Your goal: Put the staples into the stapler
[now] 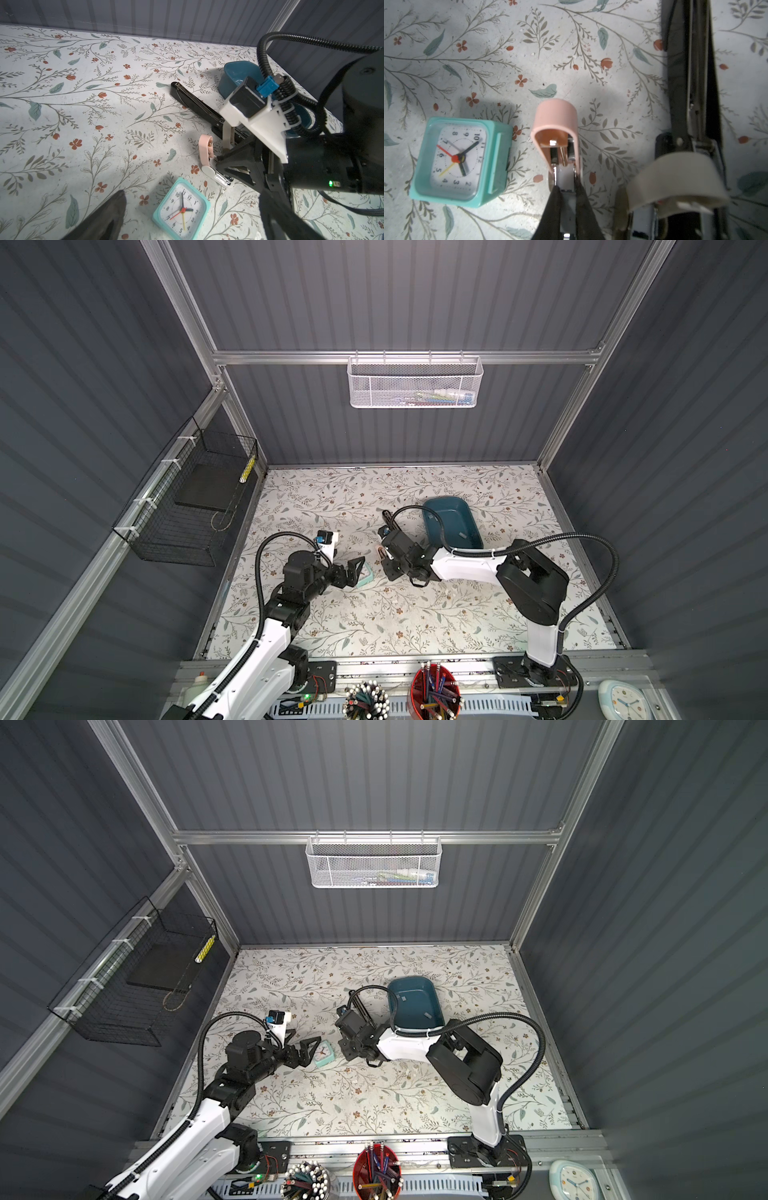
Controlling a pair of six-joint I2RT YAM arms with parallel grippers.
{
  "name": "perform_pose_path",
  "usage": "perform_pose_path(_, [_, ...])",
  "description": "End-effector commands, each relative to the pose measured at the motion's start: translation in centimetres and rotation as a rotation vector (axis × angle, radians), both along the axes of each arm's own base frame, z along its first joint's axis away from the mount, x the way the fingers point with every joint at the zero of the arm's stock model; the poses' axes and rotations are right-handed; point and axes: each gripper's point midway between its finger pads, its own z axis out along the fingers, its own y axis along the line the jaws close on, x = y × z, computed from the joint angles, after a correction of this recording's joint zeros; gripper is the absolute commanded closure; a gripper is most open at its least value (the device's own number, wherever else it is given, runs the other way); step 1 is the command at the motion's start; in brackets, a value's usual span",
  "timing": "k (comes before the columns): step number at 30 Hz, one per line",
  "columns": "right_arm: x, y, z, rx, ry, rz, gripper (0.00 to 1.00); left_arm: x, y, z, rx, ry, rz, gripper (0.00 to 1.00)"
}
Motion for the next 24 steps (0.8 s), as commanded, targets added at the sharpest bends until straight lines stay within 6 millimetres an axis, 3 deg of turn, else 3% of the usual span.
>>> perform_pose_path(1, [-0.1,0.0,-0.9,-0.009,0.020,0.005,0.96,-0.2,0.2,-0.2,0.015,-0.013,-0.003,0.00])
perform_pose_path(24, [-0.4,0.0,0.4,0.040,-0.003,0.007,0.97,-0.3,0.1,-0.1,0.013,-0.016,-0.005,0.00])
